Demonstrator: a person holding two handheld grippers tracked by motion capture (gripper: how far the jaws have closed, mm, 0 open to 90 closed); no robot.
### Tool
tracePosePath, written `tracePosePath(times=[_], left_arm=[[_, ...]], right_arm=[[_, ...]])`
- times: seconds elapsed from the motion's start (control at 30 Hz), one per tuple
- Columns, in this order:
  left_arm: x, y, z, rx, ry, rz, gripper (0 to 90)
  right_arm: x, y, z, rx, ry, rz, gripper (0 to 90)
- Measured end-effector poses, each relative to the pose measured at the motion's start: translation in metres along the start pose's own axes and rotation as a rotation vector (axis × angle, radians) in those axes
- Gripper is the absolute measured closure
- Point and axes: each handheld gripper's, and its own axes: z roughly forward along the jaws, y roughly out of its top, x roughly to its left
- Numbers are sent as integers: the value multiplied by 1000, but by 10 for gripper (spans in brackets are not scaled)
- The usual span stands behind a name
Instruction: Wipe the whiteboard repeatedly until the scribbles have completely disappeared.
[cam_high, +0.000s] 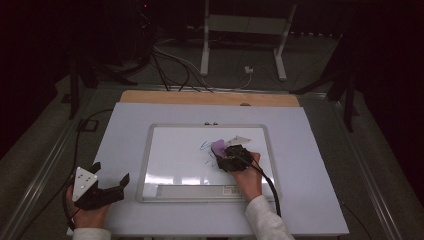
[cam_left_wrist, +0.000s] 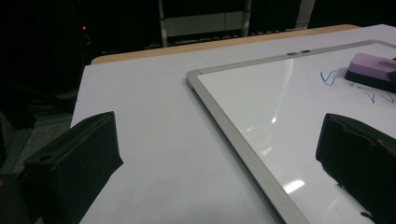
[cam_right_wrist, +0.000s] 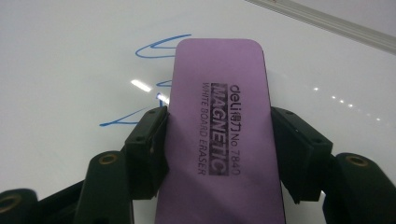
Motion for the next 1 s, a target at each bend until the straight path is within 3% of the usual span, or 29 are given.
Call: tracePosePath(times=[0.07,0.2,0.43,0.6,0.7,0.9,1.0], left_arm=[[0,0,0,-1,0,-1,6],[0,0,1,1,-1,0,5],[0,0,0,1,-1,1,6],[0,0,0,1,0,0,6],[0,0,1,1,-1,0,6],[-1,0,1,3,-1,3,6],[0,0,0,1,0,-1,6]], right_arm=[[-4,1,0,2,-31,9,401],[-11,1,1,7,-34,47,401],[1,1,1,0,-5,-15,401],[-11,2,2,6,-46,25,401],[-16,2,2,8,-45,49,401],[-2,2,2,1,-5,-2,401],[-2,3,3,1,-16,-18,401]])
